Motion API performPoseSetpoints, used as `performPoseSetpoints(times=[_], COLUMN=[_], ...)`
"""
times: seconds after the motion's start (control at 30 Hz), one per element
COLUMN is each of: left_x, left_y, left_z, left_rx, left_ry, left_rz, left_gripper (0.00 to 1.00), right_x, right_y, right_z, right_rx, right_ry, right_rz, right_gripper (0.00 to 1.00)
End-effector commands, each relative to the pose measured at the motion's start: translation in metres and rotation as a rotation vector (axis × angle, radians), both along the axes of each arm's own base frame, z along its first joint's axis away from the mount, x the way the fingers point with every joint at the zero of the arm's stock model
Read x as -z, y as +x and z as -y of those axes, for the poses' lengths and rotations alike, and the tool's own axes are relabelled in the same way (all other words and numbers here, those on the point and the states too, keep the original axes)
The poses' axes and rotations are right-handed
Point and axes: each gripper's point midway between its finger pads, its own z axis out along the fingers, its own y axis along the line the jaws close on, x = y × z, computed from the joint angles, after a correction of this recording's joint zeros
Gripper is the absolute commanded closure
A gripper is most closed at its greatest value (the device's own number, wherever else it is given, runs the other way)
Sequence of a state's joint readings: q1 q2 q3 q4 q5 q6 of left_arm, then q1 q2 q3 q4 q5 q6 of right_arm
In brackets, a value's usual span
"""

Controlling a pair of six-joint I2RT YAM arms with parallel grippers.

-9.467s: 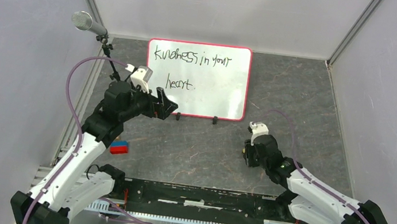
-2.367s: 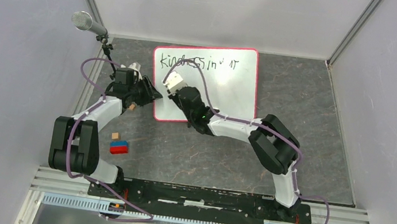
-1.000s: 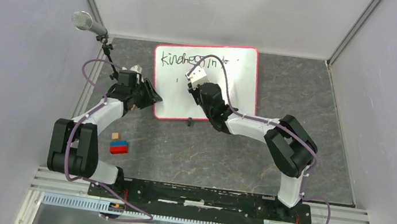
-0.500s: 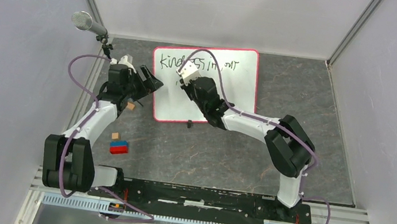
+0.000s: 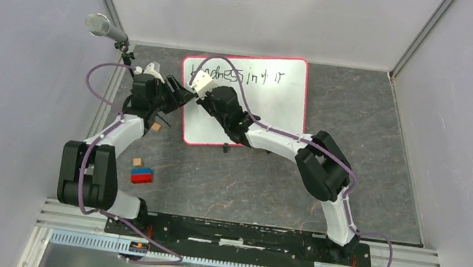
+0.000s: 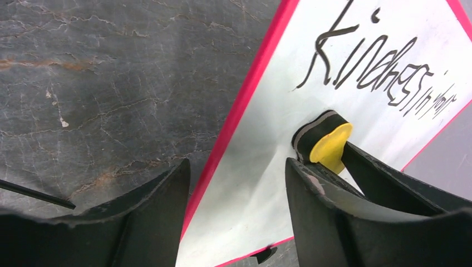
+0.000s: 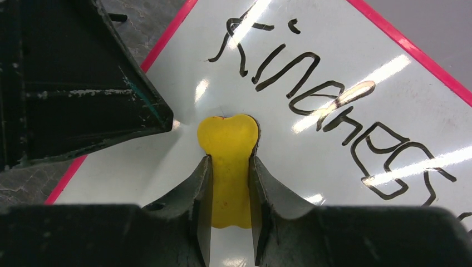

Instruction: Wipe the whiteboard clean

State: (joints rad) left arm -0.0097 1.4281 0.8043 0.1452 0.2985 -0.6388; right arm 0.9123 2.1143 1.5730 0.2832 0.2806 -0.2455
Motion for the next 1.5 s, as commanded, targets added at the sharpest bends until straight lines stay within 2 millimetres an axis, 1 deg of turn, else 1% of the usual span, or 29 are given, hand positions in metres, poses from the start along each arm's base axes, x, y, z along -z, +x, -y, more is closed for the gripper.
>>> performPoseSetpoints(times=[0.0,0.07,0.2,0.47,0.53,0.6,0.67,0.8,0.87,0.97,1.03,1.17,1.23,1.3,1.37,1.4,1.47], left_x=[-0.002,0.001,0.01,0.009,0.01,0.01,0.009,0.01,0.01,0.011,0.012,0.013,0.012,0.01,0.008,0.007,0.006], left_y=[0.004,0.004,0.004,0.004,0.003,0.003,0.002,0.002,0.002,0.002,0.002,0.002,0.002,0.001,0.002,0.002,0.003], left_z=[-0.001,0.001,0.005,0.009,0.01,0.011,0.013,0.015,0.016,0.018,0.019,0.019,0.018,0.018,0.016,0.014,0.01], left_rx=[-0.01,-0.006,-0.002,0.009,0.012,0.016,0.019,0.027,0.032,0.036,0.041,0.043,0.041,0.04,0.031,0.023,0.005], left_ry=[-0.012,-0.015,-0.034,-0.037,-0.041,-0.042,-0.044,-0.049,-0.05,-0.052,-0.049,-0.045,-0.043,-0.036,-0.027,-0.02,-0.011], left_rz=[0.029,0.019,-0.012,-0.011,-0.013,-0.013,-0.013,-0.018,-0.019,-0.02,-0.028,-0.034,-0.031,-0.027,-0.024,-0.024,-0.04], left_gripper=[0.34,0.36,0.39,0.41,0.41,0.42,0.42,0.42,0.43,0.43,0.43,0.44,0.44,0.45,0.45,0.45,0.4], right_x=[0.001,0.005,0.006,0.011,0.01,0.008,0.005,0.006,0.011,0.022,0.027,0.032,0.03,0.022,0.005,-0.006,-0.036], right_y=[-0.003,-0.002,0.002,0.004,0.005,0.004,0.004,-0.002,-0.008,-0.014,-0.022,-0.032,-0.032,-0.028,-0.023,-0.02,-0.017], right_z=[0.006,0.014,0.038,0.082,0.09,0.095,0.09,0.055,0.037,0.014,0.002,-0.014,-0.016,-0.009,0.002,0.012,0.034], right_rx=[0.022,0.059,0.18,0.325,0.344,0.352,0.321,0.176,0.138,0.099,0.069,0.039,0.038,0.078,0.123,0.149,0.203], right_ry=[-0.007,-0.005,0.003,0.046,0.061,0.068,0.067,0.038,0.001,-0.029,-0.035,-0.038,-0.035,-0.032,-0.032,-0.024,0.022], right_rz=[0.017,0.017,0.025,0.003,-0.001,0.002,0.011,0.021,0.022,0.01,0.003,0.001,0.002,0.024,0.059,0.08,0.13], right_gripper=[0.79,0.8,0.8,0.8,0.8,0.8,0.79,0.79,0.79,0.79,0.79,0.79,0.79,0.79,0.79,0.79,0.79])
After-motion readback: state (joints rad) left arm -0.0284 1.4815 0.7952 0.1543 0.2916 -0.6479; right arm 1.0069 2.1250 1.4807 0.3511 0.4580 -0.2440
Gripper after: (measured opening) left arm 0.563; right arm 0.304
